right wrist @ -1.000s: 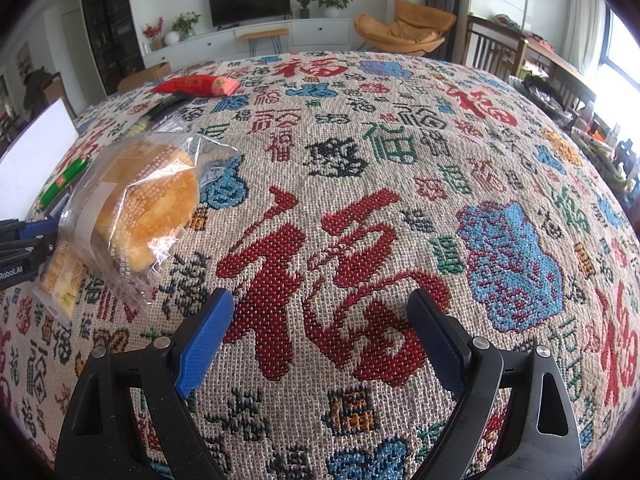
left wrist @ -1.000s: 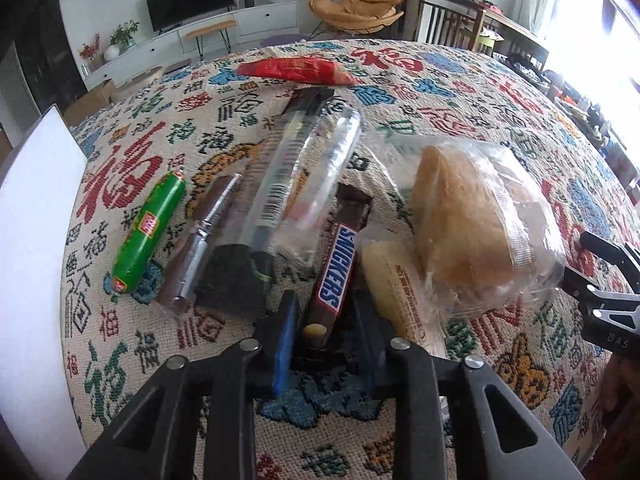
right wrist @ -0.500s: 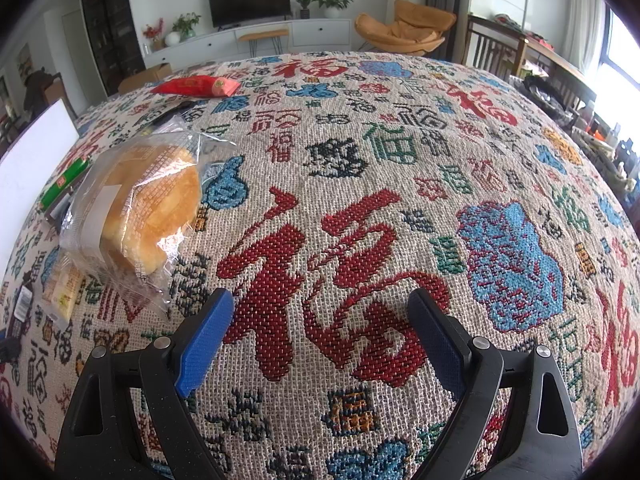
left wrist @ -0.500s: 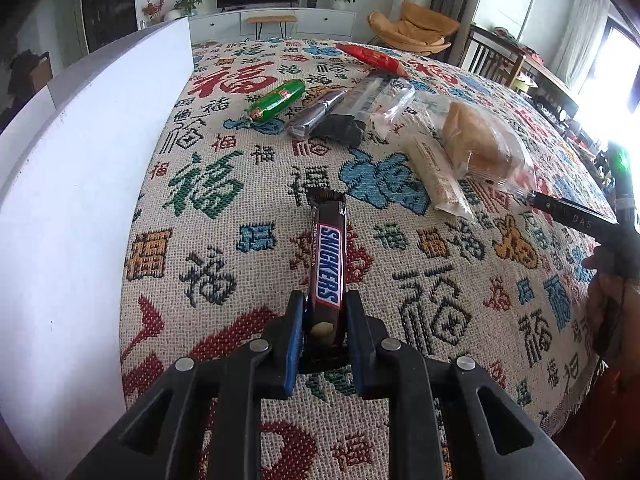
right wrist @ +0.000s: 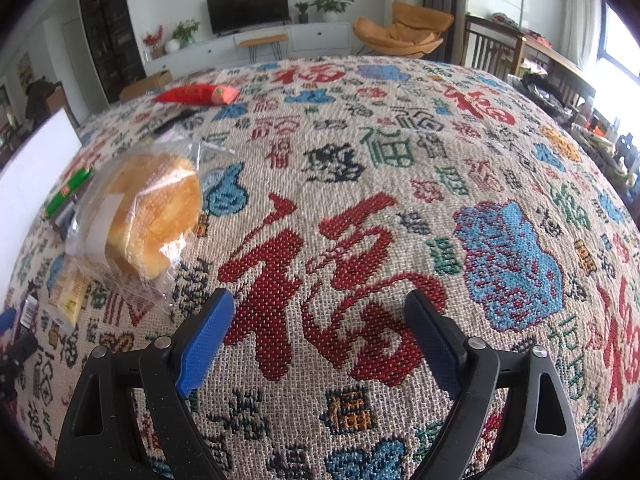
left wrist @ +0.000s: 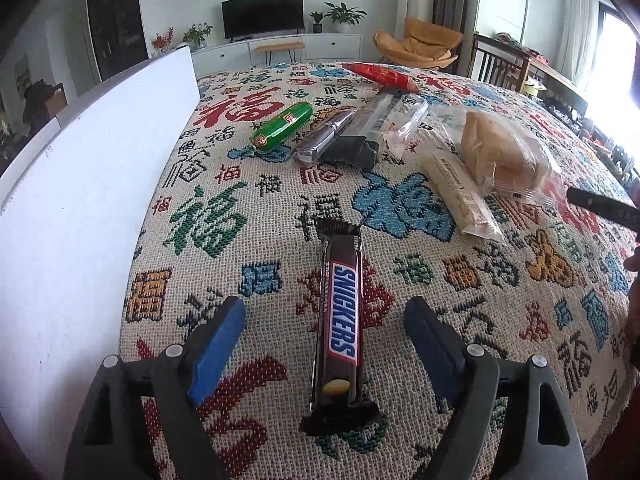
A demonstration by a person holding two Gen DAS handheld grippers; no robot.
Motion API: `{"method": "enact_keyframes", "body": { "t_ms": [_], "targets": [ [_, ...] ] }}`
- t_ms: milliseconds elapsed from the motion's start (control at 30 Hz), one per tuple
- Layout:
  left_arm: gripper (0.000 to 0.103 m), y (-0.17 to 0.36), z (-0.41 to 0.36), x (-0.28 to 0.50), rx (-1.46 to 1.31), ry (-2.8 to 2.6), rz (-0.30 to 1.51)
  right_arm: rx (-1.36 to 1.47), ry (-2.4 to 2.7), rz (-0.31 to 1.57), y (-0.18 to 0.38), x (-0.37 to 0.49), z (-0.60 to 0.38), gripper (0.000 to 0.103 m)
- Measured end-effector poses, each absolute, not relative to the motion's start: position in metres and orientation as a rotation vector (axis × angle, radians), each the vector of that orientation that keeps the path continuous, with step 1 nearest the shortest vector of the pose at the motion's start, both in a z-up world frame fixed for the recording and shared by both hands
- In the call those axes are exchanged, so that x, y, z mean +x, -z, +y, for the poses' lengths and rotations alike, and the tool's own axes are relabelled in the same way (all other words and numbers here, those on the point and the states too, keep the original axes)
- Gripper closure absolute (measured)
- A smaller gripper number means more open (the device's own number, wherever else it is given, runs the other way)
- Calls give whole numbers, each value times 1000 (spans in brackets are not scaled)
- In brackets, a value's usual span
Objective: Organize snacks
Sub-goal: 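Grasp the square bread bag with the right tool while the left tool lifts the Snickers bar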
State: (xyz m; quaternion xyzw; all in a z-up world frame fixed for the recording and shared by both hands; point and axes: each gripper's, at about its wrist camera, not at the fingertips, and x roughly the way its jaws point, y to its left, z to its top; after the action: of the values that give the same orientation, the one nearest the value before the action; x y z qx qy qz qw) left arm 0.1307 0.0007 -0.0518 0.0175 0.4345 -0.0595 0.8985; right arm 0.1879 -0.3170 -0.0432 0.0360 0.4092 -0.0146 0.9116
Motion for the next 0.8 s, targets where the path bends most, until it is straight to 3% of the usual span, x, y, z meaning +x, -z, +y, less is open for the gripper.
{"method": "enact_keyframes", "body": {
  "t_ms": [133,267,500,600,700,733,800],
  "targets": [
    [19,52,0,130,38,127,901,110,19,713,-3,181,-301,12],
    [17,53,-1,131,39,131,904,69,-101,843,-29,228,-235,13],
    [17,53,-1,131,41,131,905,-71,-12,1147,42,286,-174,12],
    [17,53,0,131,34,136,905,34,-18,1113,49,282,-194,13],
    [17,52,3,130,4,169,903,119,-54,1091,43,270,-220,26],
    [19,51,7,128,-18,180,896,137,-61,1087,39,262,-228,28],
    [44,49,14,122,-44,169,884,180,-100,1066,31,237,-247,28]
  ]
}}
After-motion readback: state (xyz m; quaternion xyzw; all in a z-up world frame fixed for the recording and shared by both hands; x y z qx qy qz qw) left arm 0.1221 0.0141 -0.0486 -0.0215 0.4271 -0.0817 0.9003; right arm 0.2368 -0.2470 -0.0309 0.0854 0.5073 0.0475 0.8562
